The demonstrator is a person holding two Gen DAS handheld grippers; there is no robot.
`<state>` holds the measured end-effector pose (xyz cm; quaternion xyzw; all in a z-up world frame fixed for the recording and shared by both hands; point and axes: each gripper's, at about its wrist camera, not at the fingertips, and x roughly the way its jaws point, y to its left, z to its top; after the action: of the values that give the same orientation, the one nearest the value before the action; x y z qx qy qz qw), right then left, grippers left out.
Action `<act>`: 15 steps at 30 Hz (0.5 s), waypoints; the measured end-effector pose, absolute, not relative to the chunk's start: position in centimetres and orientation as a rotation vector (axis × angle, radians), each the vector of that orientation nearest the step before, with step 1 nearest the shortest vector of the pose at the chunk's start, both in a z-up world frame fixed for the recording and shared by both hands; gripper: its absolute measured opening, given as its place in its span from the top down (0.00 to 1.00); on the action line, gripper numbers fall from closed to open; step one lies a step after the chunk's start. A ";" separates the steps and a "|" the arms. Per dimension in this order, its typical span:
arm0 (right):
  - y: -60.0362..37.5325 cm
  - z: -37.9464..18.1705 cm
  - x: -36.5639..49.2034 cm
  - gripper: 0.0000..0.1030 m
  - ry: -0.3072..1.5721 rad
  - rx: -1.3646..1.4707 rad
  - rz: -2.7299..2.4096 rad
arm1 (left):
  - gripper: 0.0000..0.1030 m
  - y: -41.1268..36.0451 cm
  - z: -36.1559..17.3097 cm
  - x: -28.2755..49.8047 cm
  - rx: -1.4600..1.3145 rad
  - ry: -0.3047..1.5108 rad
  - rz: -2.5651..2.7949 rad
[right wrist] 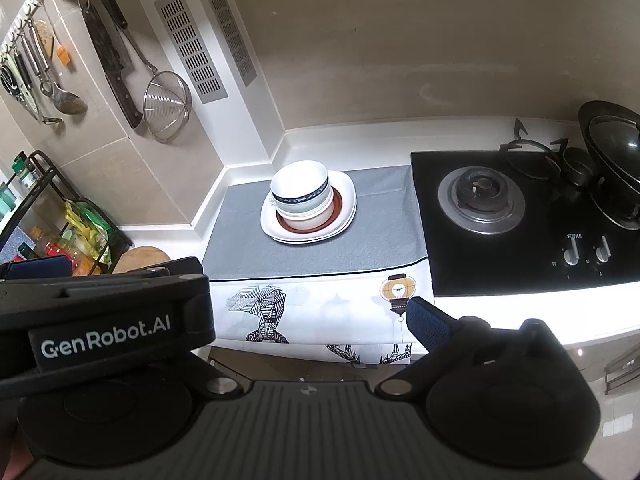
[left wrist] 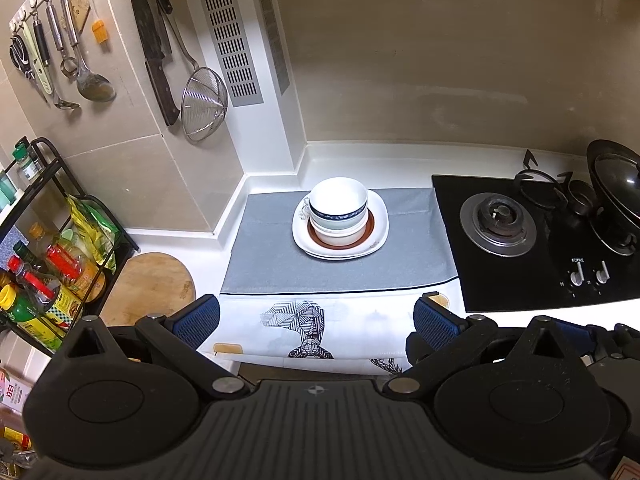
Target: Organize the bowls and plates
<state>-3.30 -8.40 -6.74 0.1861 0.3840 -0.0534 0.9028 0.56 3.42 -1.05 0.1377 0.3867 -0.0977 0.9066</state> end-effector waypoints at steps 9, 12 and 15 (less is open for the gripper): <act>-8.3 -7.0 -3.6 0.00 0.795 0.386 -0.124 | 0.00 3.4 -1.3 0.4 0.286 0.800 -0.211; -8.3 -7.1 -3.5 0.01 0.796 0.390 -0.126 | 0.00 3.4 -1.4 0.5 0.291 0.803 -0.213; -8.3 -7.2 -3.4 0.01 0.798 0.394 -0.127 | 0.00 3.5 -1.5 0.6 0.297 0.807 -0.216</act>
<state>-3.44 -8.26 -7.17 0.1904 0.3858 -0.0614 0.9006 0.58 3.46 -1.49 0.1435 0.3906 -0.1043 0.9033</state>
